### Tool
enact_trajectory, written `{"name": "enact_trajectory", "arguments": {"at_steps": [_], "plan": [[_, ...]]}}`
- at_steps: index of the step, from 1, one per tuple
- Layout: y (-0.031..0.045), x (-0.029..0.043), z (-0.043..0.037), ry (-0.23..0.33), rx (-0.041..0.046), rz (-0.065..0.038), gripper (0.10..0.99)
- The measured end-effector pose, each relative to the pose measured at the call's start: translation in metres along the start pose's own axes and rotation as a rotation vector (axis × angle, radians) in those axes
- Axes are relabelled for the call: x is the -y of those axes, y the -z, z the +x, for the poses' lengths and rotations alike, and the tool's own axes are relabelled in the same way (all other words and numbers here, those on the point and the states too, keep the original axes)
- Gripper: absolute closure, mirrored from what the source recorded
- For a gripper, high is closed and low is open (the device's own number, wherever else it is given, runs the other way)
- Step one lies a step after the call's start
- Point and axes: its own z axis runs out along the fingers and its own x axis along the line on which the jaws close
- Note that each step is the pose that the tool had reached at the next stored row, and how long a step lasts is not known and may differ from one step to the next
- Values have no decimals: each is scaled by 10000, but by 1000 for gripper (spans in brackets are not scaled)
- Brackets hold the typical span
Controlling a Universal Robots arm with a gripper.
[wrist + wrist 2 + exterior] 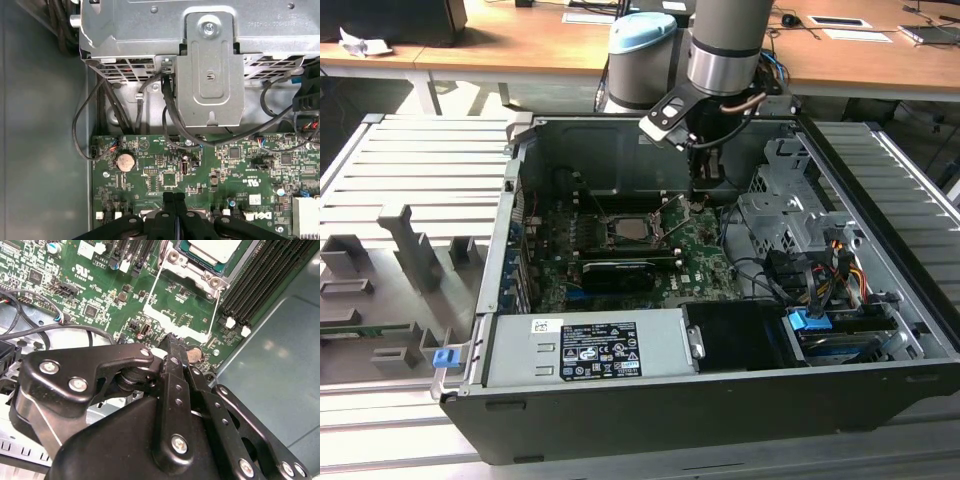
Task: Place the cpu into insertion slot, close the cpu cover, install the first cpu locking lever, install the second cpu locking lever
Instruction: 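Close the cpu cover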
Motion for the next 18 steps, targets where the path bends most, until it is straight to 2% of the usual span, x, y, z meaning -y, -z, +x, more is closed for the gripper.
{"name": "enact_trajectory", "arguments": {"at_steps": [11,18], "plan": [[-16,-45,1,0,-1,0,980],[-107,-57,0,5,0,-2,980]]}}
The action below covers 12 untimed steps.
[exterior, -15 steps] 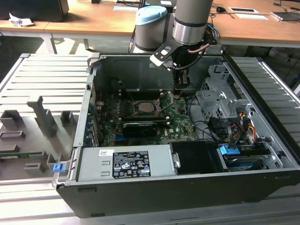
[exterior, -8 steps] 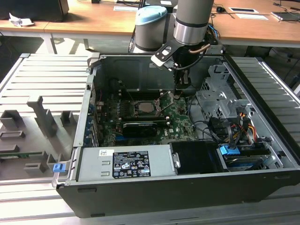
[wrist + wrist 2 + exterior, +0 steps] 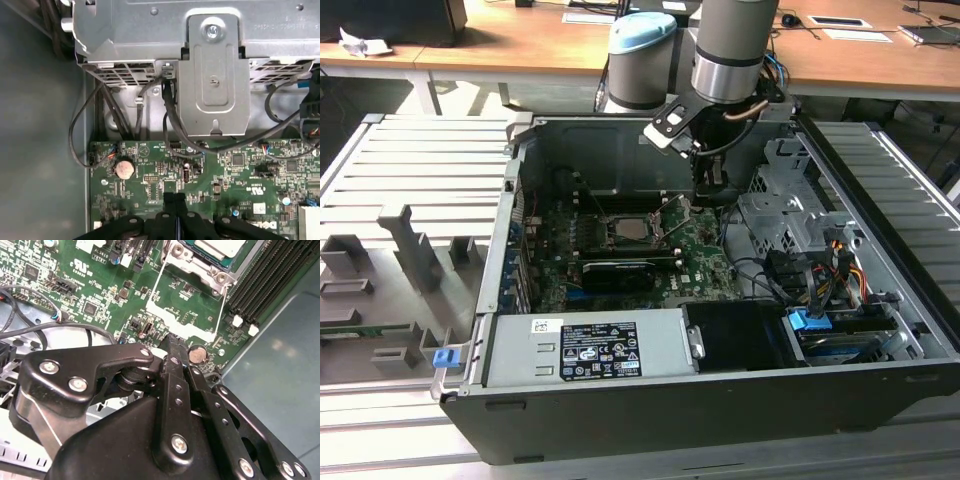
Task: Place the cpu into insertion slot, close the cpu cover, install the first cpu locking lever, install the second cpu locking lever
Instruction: 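Close the cpu cover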
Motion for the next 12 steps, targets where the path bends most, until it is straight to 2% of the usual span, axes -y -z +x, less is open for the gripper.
{"name": "enact_trajectory", "arguments": {"at_steps": [5,12], "plan": [[-12,2,0,0,1,0,980],[-10,112,-2,0,0,0,980]]}}
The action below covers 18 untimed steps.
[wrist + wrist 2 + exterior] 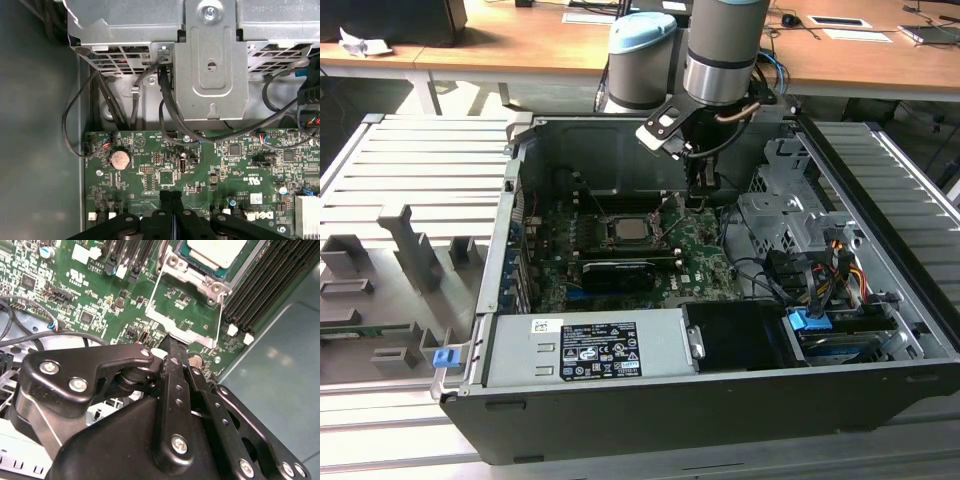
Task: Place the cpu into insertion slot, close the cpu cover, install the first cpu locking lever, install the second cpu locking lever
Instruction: 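Close the cpu cover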
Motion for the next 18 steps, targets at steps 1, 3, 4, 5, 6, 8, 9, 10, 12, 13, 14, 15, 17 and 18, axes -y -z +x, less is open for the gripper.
{"name": "enact_trajectory", "arguments": {"at_steps": [1,3,4,5,6,8,9,10,12,13,14,15,17,18], "plan": [[0,10,0,0,0,0,980],[1,23,-1,0,0,0,980],[1,30,0,0,-1,0,980],[1,36,-1,0,-1,0,980],[1,42,-1,0,-1,0,980],[1,51,-1,0,-1,0,980],[1,55,-1,1,0,0,980],[1,58,-1,0,-1,0,980],[1,58,-1,1,0,1,980],[1,61,-1,0,0,0,980],[0,64,-1,-1,-1,0,980],[-1,68,-1,0,-2,-1,980],[-1,79,-1,0,0,0,980],[-1,81,-1,1,0,0,980]]}}
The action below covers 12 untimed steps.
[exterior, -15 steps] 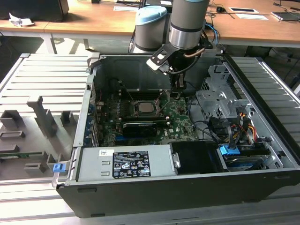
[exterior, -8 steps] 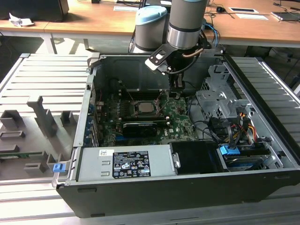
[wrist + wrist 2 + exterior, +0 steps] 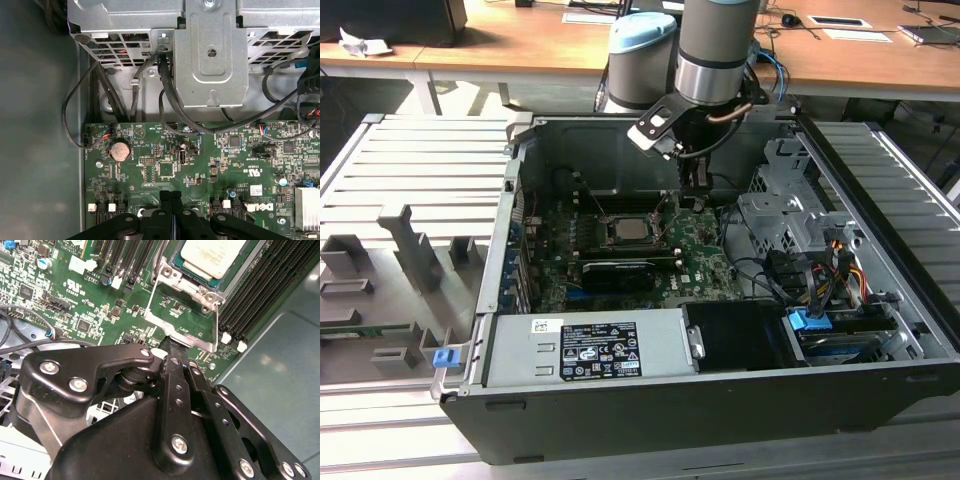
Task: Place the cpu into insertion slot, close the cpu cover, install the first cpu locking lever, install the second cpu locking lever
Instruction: 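Close the cpu cover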
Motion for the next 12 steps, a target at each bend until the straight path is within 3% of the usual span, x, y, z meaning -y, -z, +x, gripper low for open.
{"name": "enact_trajectory", "arguments": {"at_steps": [12], "plan": [[-4,54,-1,-1,0,0,980]]}}
